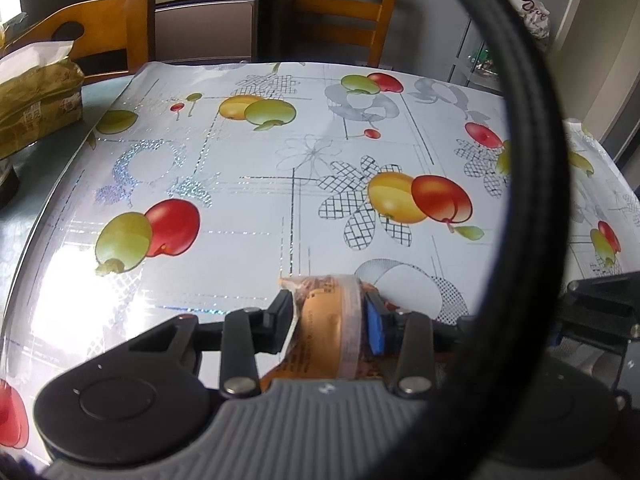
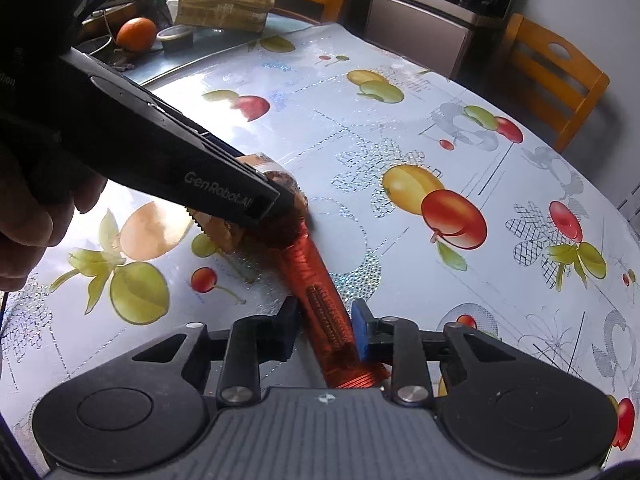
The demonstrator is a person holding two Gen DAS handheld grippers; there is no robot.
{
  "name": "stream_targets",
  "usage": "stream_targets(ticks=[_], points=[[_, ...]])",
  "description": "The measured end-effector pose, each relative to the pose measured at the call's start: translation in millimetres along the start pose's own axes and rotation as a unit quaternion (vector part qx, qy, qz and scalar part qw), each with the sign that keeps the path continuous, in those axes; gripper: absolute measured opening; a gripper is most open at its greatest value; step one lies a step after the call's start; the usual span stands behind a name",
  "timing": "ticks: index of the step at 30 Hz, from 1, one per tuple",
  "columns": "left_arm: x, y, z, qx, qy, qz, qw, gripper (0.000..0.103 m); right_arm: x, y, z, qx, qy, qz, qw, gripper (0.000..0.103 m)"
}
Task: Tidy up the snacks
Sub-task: 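Grasp the tan pastry packet with the left tool while the right tool grasps the orange bar, then lift the pastry packet and orange bar and carry them over the tray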
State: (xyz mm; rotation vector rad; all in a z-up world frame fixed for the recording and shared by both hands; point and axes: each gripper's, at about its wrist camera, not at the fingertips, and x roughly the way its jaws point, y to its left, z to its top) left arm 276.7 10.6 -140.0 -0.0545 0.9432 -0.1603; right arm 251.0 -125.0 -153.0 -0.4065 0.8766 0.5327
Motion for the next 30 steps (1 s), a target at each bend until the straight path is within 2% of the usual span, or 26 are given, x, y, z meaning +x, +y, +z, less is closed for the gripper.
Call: stream_targets(ticks=[13, 18, 21, 30], points=[[-18, 15, -16, -0.021, -0.006, 0.01, 0.9997, 0.033, -13, 14, -10, 0.028, 0.026, -0.002, 0.999, 0.026], [-29, 12, -26, -0.007, -0.01, 0.006, 0.9999, 0.032, -20, 23, -18, 0.035, 0.03, -0.006, 0.999, 0.026], [-36, 8, -35, 0.007, -0.01, 0.002, 0.9999, 0.032, -22, 30, -19, 0.018, 0.031, -0.01, 0.999, 0.026], [-53, 3, -58, 0.022, -0.01, -0.003, 0.9997, 0.032, -17, 33, -11, -0.002, 0.033, -0.01, 0.999, 0.033]])
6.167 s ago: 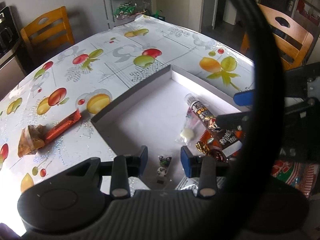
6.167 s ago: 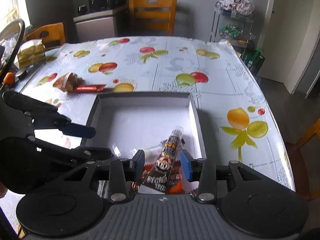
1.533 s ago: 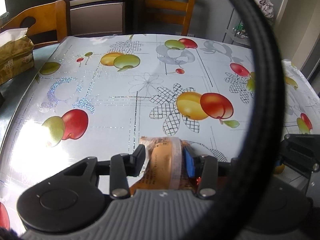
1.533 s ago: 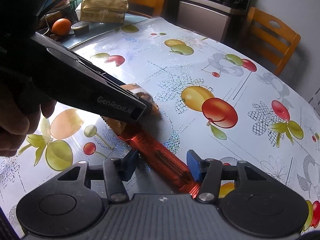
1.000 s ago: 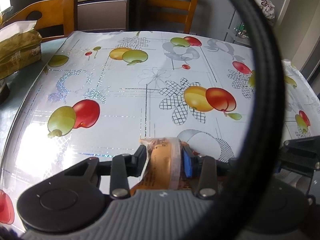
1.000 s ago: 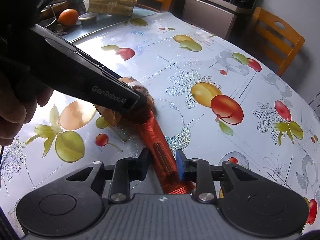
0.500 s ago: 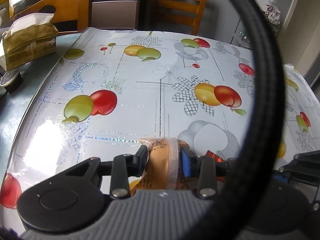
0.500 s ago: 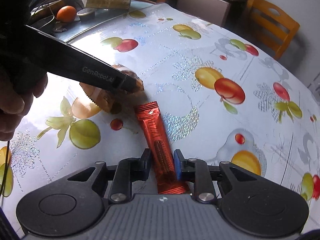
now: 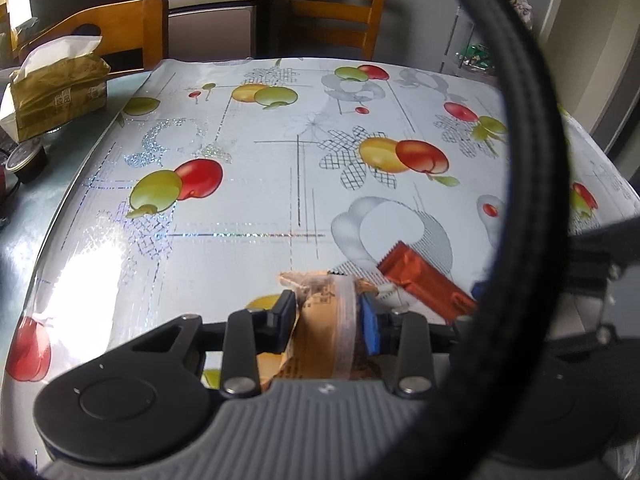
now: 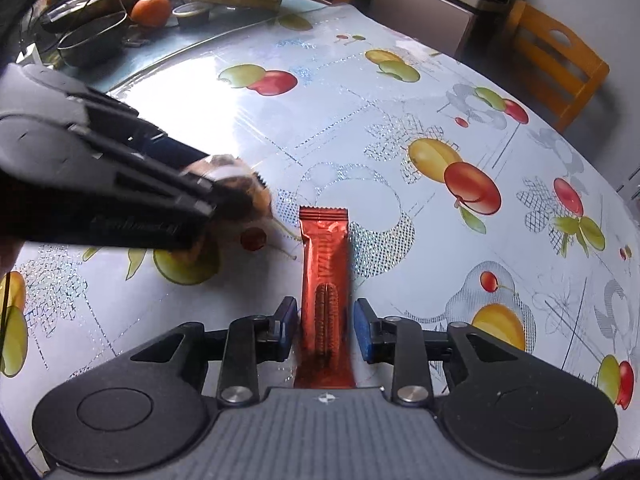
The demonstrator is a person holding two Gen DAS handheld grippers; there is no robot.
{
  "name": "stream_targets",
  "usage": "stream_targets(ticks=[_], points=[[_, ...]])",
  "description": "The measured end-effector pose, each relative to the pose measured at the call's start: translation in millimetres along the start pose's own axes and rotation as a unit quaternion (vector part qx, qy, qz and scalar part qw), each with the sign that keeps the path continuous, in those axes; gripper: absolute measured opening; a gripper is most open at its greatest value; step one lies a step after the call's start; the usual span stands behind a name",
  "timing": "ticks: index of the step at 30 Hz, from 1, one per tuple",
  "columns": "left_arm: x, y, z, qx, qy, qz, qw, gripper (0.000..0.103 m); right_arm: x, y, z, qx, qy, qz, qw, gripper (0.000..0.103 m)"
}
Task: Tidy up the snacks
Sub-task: 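Lift the pastry packet and orange bar and carry them over the tray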
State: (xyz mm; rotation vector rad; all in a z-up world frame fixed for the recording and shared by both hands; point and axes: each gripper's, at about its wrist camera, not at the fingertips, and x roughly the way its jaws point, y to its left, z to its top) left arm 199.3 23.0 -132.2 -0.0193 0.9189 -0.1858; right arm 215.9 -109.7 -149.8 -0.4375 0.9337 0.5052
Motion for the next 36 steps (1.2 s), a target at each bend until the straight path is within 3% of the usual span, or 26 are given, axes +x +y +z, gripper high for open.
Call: stream_targets(ticks=[11, 36], points=[[-21, -5, -11, 0.004, -0.007, -0.002, 1.0, 0.03, 0, 3, -5, 0.009, -0.007, -0.012, 1.0, 0.023], [-22, -9, -27, 0.015, 0.006, 0.004, 0.9999, 0.024, -35, 4, -29, 0.089, -0.042, -0.006, 0.995, 0.022]])
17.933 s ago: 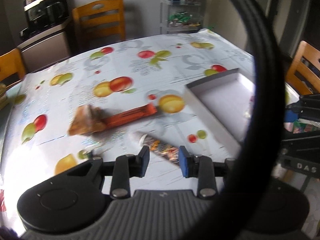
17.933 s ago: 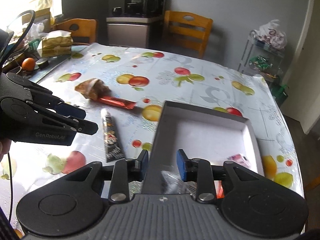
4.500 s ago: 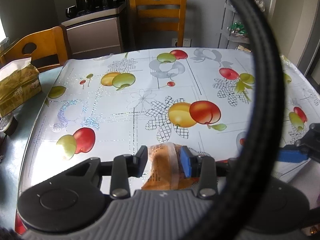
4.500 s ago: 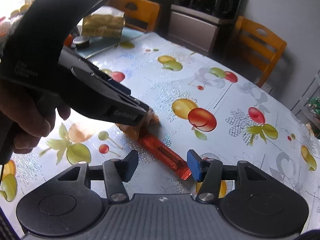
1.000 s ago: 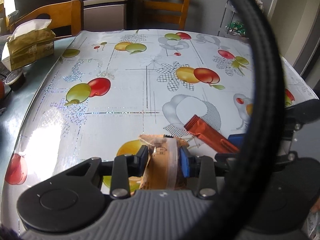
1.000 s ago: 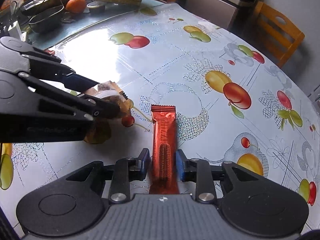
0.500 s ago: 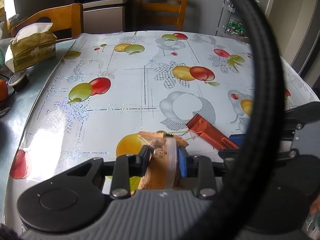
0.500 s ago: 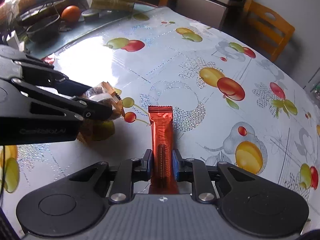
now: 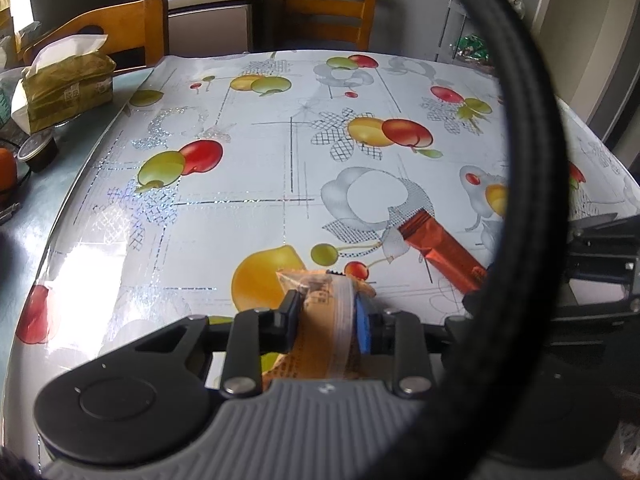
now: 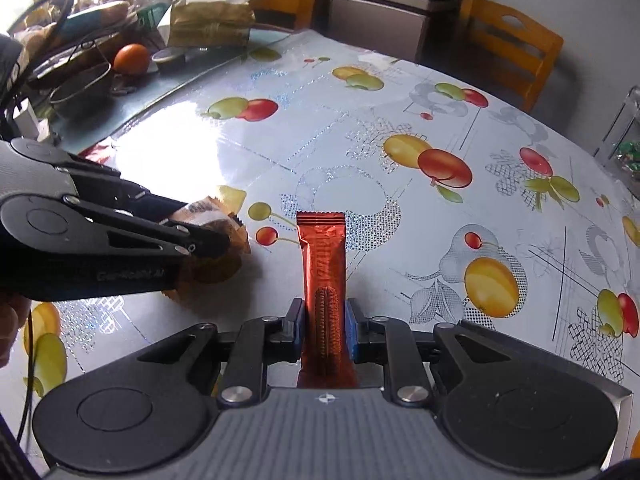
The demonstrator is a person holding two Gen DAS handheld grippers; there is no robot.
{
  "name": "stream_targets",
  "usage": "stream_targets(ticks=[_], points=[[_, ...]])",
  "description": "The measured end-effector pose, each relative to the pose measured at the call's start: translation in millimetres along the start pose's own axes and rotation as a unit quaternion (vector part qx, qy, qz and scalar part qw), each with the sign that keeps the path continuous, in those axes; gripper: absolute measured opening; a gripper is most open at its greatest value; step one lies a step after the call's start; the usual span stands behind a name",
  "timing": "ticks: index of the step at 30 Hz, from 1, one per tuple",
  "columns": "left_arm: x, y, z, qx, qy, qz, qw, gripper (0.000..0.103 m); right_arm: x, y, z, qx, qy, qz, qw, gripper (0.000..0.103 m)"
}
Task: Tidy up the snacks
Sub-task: 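Lift the pastry packet and orange bar and carry them over the tray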
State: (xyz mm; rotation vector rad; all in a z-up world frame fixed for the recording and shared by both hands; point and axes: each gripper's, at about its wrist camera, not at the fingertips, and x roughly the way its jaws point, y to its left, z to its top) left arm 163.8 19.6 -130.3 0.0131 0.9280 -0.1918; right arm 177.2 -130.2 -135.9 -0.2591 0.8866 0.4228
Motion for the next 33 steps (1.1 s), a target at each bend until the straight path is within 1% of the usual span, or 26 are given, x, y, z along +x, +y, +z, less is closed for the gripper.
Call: stream_targets(ticks=[8, 17, 20, 28, 33], points=[[-9, -2, -2, 0.01, -0.002, -0.004, 0.9999, 0.023, -14, 0, 1, 0.019, -0.016, 0.006, 1.0, 0.022], [-29, -9, 1, 0.013, -0.019, 0.002, 0.9997, 0.023, -31, -2, -3, 0.035, -0.027, 0.001, 0.999, 0.022], [-39, -15, 6, 0.018, -0.03, -0.003, 0.9994, 0.023, -41, -4, -6, 0.045, -0.034, 0.0, 0.998, 0.022], [-56, -31, 12, 0.031, -0.045, -0.014, 0.9984, 0.023, -64, -10, -17, 0.061, -0.048, -0.01, 0.997, 0.022], [-66, -40, 14, 0.038, -0.051, -0.017, 0.9979, 0.023, -82, -16, -27, 0.084, -0.059, -0.015, 0.995, 0.022]])
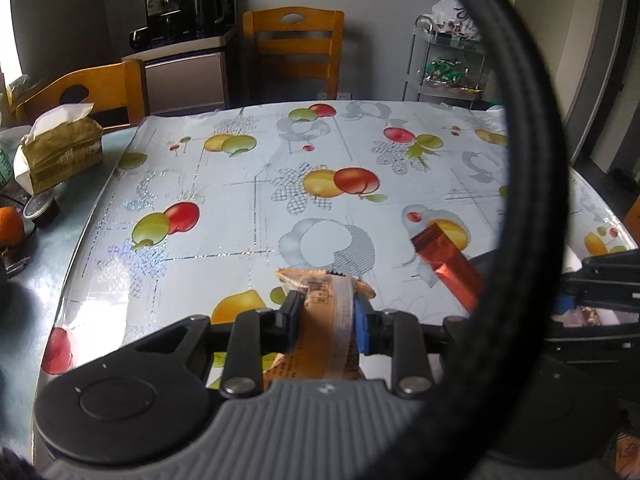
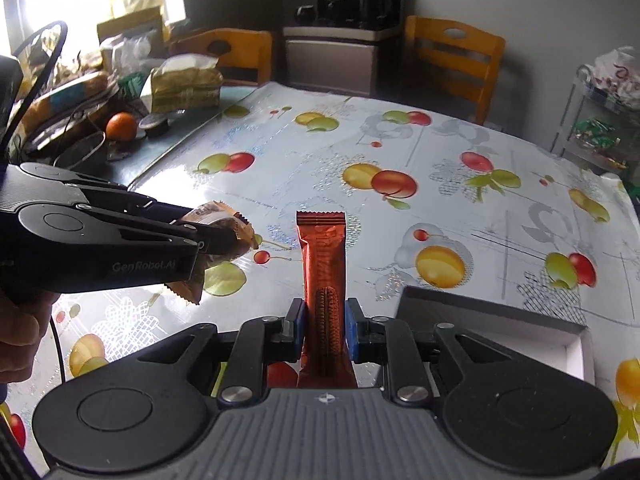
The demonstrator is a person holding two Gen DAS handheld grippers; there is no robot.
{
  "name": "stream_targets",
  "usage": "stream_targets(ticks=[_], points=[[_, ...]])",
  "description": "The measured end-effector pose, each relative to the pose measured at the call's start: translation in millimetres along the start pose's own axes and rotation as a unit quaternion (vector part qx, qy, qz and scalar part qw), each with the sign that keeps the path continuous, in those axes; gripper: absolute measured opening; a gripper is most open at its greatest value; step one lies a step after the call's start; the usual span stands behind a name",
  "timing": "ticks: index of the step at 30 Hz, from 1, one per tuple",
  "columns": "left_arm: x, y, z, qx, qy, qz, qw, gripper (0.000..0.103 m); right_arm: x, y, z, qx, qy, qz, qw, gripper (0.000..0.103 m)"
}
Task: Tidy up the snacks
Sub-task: 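Lift the pastry packet and orange bar and carry them over the tray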
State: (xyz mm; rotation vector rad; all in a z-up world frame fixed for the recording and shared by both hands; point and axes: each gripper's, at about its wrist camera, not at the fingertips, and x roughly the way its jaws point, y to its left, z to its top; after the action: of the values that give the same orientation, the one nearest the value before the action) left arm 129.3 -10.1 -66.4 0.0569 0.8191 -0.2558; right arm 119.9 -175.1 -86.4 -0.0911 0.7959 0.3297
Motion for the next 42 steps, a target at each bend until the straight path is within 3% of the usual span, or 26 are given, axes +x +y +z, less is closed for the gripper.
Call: stream_targets(ticks=[20, 33, 42], points=[[-35, -77, 15, 0.055, -0.022, -0.083, 0.9947, 0.023, -92, -36, -29, 0.063, -0.062, -0.061, 0.994, 0.022], [-34, -126, 20, 0.099, -0.019, -0.134, 0.9859, 0.023, -117, -68, -60, 0.108, -0.062, -0.112, 0.986, 0.022], [-31, -154, 13, 0.12, -0.009, -0.148, 0.9815, 0.024, -123, -84, -77, 0.128, -0.055, -0.129, 0.982, 0.022]])
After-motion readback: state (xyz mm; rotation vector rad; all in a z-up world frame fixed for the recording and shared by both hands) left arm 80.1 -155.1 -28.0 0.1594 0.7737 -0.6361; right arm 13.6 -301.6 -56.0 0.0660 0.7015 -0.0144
